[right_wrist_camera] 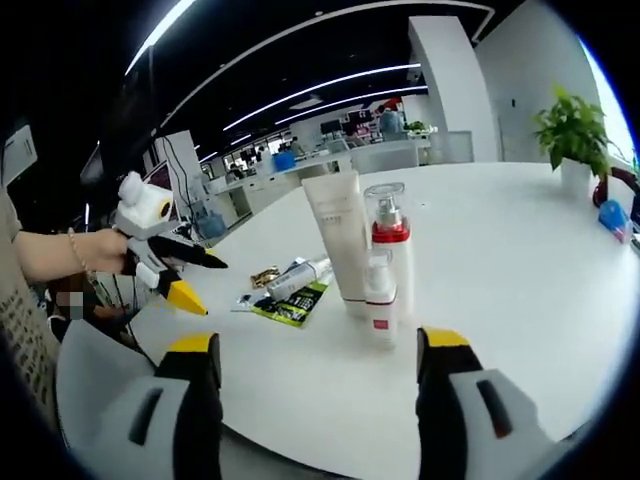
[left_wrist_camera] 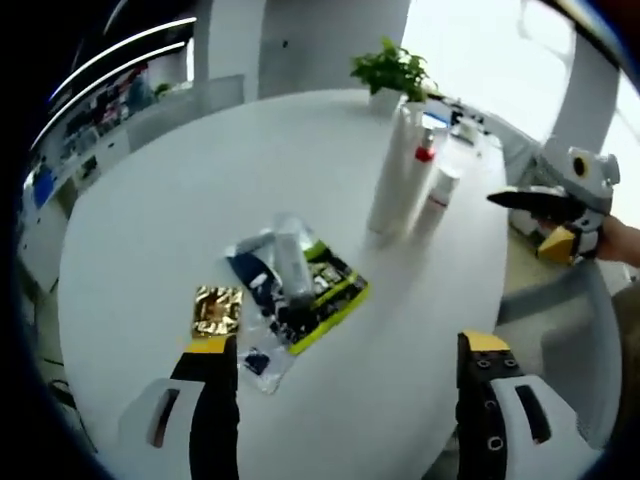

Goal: Arrange the skincare products in the storage area until every visible bottle or jar stands upright without overlapping.

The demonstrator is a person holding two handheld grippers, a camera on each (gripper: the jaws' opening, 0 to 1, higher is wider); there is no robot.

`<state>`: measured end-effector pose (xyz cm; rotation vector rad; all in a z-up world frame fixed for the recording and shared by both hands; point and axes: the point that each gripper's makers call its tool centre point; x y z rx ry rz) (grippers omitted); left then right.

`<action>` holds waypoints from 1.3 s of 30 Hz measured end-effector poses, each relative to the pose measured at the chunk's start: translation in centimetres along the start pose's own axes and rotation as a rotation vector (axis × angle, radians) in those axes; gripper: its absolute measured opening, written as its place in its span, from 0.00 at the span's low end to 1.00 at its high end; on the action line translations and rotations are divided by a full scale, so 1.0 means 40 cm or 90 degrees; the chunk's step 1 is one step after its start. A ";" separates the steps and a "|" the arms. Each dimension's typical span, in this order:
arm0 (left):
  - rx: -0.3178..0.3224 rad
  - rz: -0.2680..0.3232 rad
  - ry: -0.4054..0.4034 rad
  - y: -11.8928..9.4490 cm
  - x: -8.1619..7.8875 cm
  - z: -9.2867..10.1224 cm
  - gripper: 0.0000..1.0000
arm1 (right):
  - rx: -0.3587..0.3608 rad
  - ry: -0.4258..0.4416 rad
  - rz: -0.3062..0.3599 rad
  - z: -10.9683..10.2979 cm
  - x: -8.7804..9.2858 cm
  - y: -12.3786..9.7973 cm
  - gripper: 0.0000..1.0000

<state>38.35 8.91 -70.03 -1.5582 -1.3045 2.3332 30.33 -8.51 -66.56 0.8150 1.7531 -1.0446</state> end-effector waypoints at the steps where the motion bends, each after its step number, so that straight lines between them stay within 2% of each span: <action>1: 0.002 -0.001 0.002 0.010 -0.007 -0.001 0.86 | 0.000 0.001 -0.001 0.000 0.002 0.001 0.81; 12: 0.011 -0.045 0.026 0.101 -0.034 -0.028 0.80 | 0.004 0.012 -0.006 0.010 0.013 0.011 0.81; 18: -0.002 -0.075 0.040 0.139 -0.037 -0.052 0.75 | 0.008 0.020 -0.010 0.016 0.022 0.016 0.81; 28: -0.010 -0.131 0.039 0.202 -0.027 -0.089 0.56 | 0.014 0.023 -0.018 0.029 0.032 0.021 0.81; 36: -0.010 -0.147 0.041 0.236 -0.044 -0.096 0.47 | 0.018 0.030 -0.022 0.034 0.041 0.025 0.81; 39: -0.009 -0.156 0.049 0.252 -0.048 -0.103 0.39 | 0.019 0.030 -0.023 0.036 0.043 0.026 0.81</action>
Point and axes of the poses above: the point that each gripper's makers call its tool centre point, and the gripper's own axes: y roughly forward along the fingers, z roughly to its right, x roughly out of its underside, and after that the axes turned 6 degrees about z, right-handed
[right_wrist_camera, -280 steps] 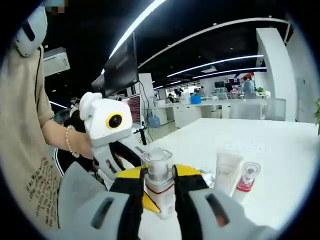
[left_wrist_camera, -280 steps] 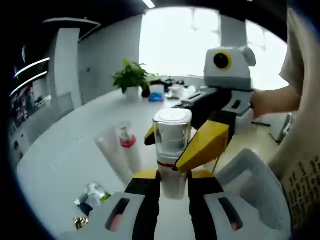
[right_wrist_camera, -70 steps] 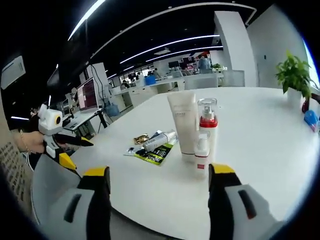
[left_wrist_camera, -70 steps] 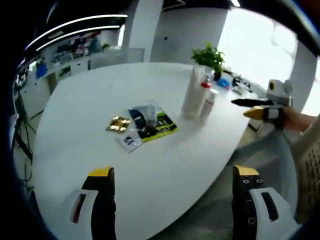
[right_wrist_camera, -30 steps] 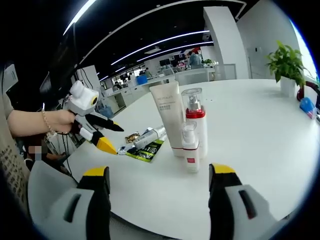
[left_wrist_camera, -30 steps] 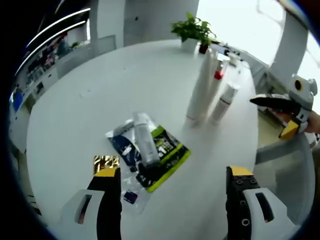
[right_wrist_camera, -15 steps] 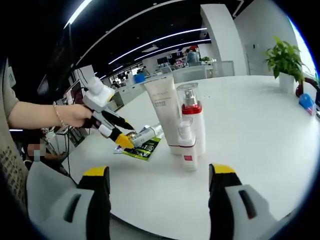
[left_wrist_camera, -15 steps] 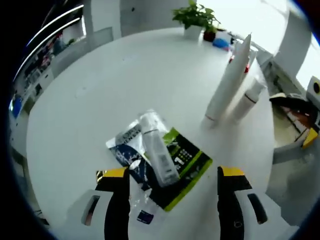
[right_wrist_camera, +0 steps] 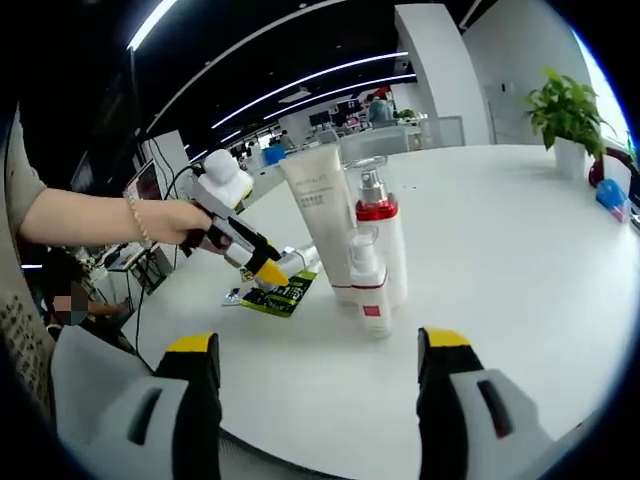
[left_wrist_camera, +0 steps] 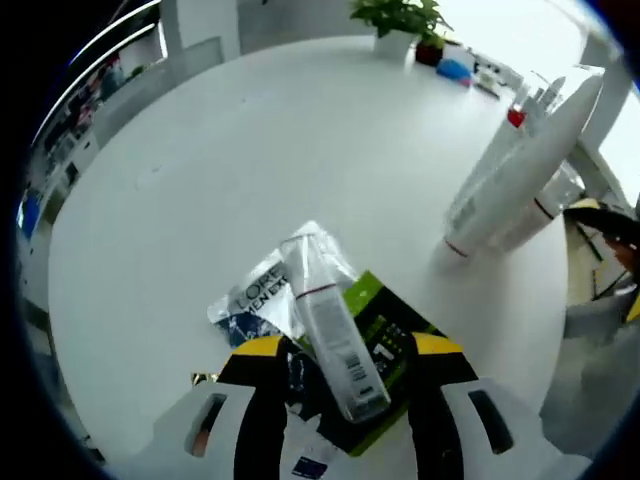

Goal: Arrange the skincare products in the storage area until every visible bottle or jar stands upright without overlapping.

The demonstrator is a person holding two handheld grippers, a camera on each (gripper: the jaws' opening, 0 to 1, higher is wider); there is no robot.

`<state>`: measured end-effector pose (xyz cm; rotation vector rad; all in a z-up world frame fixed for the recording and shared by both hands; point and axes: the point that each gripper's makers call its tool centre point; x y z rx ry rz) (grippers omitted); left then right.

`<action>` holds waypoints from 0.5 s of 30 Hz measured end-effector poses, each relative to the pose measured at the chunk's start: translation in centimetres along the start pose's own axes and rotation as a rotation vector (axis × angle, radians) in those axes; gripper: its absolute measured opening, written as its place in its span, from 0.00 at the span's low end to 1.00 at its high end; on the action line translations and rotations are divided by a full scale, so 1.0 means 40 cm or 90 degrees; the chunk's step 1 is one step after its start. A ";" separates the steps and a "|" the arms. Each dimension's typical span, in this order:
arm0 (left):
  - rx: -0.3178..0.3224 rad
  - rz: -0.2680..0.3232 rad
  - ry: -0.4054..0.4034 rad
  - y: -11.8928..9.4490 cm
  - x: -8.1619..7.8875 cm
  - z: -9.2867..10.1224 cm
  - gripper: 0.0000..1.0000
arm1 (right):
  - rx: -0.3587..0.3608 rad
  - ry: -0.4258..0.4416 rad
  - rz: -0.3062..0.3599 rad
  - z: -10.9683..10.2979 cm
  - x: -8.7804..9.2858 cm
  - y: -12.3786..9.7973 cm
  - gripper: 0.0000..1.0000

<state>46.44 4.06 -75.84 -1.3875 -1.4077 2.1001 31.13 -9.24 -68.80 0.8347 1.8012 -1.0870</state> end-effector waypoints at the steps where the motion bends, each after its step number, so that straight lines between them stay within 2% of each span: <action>1: 0.000 -0.003 0.003 0.004 0.000 -0.002 0.37 | 0.001 0.001 0.001 0.001 0.000 0.000 0.81; 5: 0.002 -0.016 0.007 0.015 0.005 -0.004 0.27 | 0.004 0.003 0.001 0.005 0.000 -0.001 0.81; 7: 0.000 -0.020 0.010 0.017 0.008 -0.005 0.26 | 0.006 0.005 0.001 0.007 0.001 -0.003 0.81; 11: -0.005 -0.019 0.002 0.016 0.006 -0.008 0.18 | 0.008 0.007 -0.001 0.009 0.004 -0.003 0.81; 15: -0.008 -0.016 -0.013 0.016 0.007 -0.009 0.17 | 0.007 0.004 -0.001 0.007 0.002 -0.001 0.81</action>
Point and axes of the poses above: the point that each gripper's makers call its tool centre point, and the gripper's own axes: y roughly forward along the fingers, z roughly to its right, x roughly out of its underside, and after that the axes turned 6 degrees about z, right-handed
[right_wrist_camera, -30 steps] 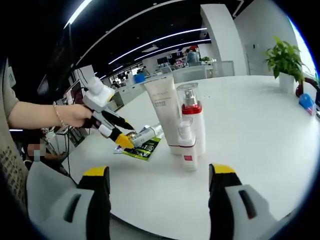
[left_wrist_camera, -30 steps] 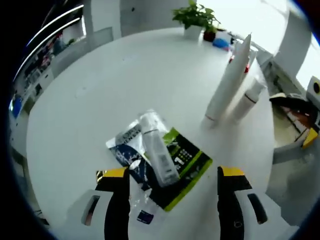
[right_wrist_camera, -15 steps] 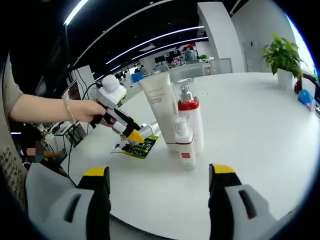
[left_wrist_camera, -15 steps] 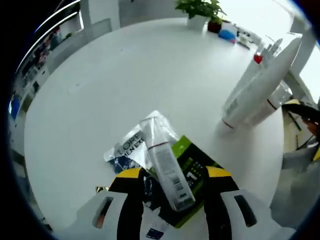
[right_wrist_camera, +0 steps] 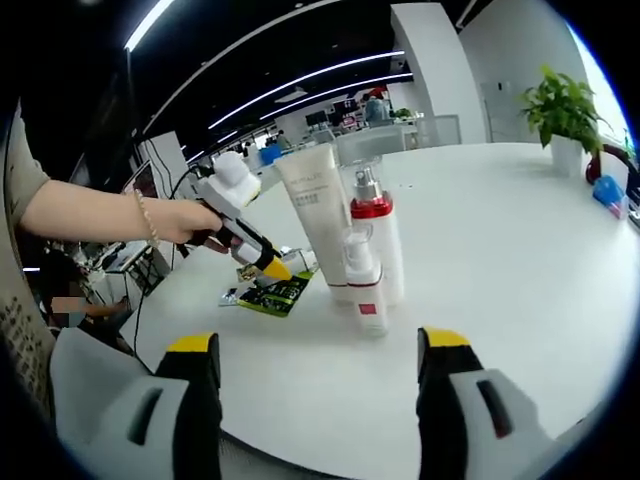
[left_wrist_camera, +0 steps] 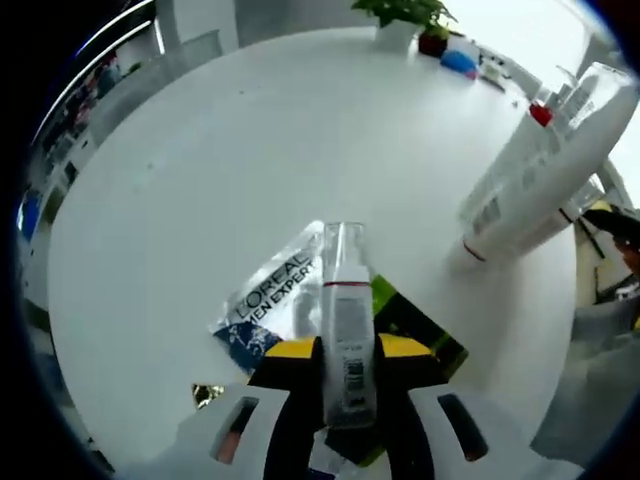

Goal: Arrange the skincare products in the storage area until every visible bottle or jar stands upright without overlapping.

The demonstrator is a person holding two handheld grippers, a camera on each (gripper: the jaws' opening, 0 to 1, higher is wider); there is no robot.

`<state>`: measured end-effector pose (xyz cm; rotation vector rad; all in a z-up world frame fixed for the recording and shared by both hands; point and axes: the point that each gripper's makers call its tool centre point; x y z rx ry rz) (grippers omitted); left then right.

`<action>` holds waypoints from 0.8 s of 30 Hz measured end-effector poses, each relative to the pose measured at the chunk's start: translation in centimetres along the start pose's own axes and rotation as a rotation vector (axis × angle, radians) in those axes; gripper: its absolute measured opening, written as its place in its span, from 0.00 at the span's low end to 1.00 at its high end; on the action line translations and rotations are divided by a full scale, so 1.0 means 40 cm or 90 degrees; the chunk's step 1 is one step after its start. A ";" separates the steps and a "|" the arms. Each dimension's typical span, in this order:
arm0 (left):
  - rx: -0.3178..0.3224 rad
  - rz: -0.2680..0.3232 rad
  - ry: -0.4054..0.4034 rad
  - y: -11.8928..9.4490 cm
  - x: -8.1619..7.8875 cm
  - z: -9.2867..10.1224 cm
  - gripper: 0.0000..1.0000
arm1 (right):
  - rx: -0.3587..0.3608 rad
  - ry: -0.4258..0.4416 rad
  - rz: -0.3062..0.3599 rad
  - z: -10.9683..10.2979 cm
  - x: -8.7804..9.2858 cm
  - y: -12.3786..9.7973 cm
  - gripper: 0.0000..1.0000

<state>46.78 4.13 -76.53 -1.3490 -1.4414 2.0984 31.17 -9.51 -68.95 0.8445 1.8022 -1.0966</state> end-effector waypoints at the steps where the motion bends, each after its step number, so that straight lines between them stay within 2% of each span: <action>1: -0.002 0.000 -0.005 -0.001 0.000 -0.002 0.17 | 0.000 0.000 0.001 0.000 -0.002 0.000 0.81; 7: -0.006 0.004 -0.010 -0.010 -0.001 -0.005 0.17 | 0.000 -0.002 0.005 -0.002 -0.009 -0.002 0.81; 13: -0.002 0.022 -0.021 -0.030 -0.007 -0.001 0.16 | 0.000 -0.003 0.008 -0.004 -0.013 -0.005 0.81; 20: 0.003 0.051 -0.057 -0.057 -0.006 0.004 0.16 | -0.006 -0.012 0.013 -0.015 -0.027 -0.004 0.81; 24: 0.011 0.081 -0.088 -0.082 -0.009 0.014 0.16 | -0.011 -0.016 0.017 -0.022 -0.034 -0.005 0.81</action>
Point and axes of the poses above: the point that each gripper's makers call its tool centre point, and the gripper's own axes: y roughly forward along the fingers, z roughly to its right, x roughly out of its underside, and after that the axes turned 6 degrees about z, right-handed
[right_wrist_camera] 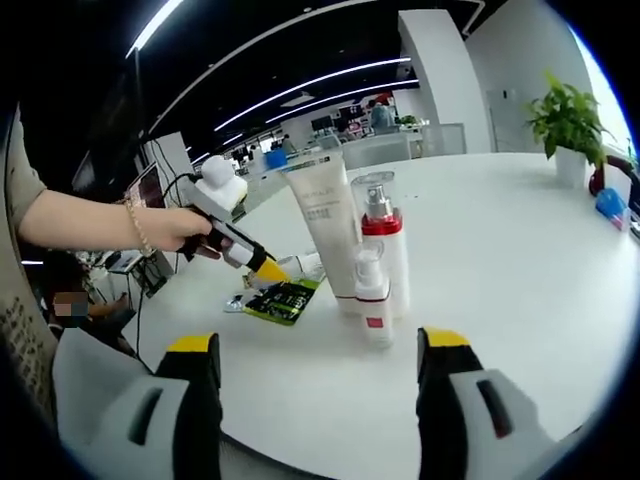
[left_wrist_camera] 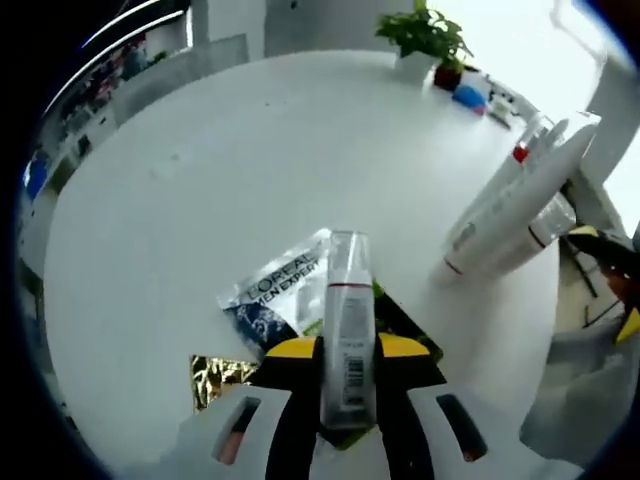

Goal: Arrange the skincare products in the storage area until every visible bottle or jar stands upright without overlapping.

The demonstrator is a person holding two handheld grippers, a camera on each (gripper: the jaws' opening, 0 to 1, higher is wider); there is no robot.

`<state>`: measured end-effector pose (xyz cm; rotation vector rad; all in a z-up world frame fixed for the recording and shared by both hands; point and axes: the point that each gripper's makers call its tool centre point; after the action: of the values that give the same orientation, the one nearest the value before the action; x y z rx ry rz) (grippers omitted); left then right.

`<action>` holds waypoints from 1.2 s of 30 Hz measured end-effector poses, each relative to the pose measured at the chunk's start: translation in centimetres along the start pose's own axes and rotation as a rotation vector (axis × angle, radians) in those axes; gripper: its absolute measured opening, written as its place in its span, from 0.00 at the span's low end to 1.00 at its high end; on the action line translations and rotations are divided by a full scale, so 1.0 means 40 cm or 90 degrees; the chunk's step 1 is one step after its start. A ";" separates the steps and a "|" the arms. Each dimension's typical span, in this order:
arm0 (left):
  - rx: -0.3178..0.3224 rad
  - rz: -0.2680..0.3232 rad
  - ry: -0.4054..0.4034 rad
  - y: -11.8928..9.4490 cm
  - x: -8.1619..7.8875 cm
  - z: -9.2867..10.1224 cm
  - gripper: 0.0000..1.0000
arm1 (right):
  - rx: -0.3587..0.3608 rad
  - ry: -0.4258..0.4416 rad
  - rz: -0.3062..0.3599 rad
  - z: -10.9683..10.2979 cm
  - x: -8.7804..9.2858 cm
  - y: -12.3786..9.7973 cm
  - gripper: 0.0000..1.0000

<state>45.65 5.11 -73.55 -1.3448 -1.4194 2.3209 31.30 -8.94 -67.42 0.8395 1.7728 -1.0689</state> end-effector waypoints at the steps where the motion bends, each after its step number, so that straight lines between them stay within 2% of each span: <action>1: 0.001 0.006 -0.005 -0.009 0.001 0.003 0.16 | -0.001 0.000 0.001 -0.002 -0.002 0.000 0.81; 15: 0.039 0.090 -0.081 -0.104 0.017 0.051 0.16 | -0.020 -0.010 0.013 -0.033 -0.026 0.001 0.81; 19: 0.055 0.125 -0.107 -0.133 0.009 0.067 0.16 | -0.027 -0.012 0.019 -0.043 -0.036 0.003 0.81; 26: 0.096 0.187 -0.140 -0.185 -0.013 0.102 0.16 | -0.050 -0.015 0.031 -0.081 -0.060 0.012 0.80; 29: 0.134 0.223 -0.152 -0.214 -0.023 0.130 0.16 | -0.063 -0.007 0.041 -0.098 -0.071 0.016 0.79; 32: 0.159 0.245 -0.155 -0.233 -0.014 0.150 0.16 | -0.078 0.001 0.050 -0.112 -0.080 0.021 0.77; 36: 0.198 0.285 -0.189 -0.269 -0.005 0.179 0.16 | -0.104 0.019 0.066 -0.143 -0.102 0.027 0.76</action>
<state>36.99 6.27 -64.01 -1.3766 -0.8106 2.9768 31.88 -3.72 -62.63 0.8405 1.7935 -0.8366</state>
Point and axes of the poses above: the point that each gripper's makers call its tool centre point, and the gripper's own axes: y roughly forward along the fingers, z roughly to its right, x roughly out of its underside, and after that the axes turned 6 degrees about z, right-handed
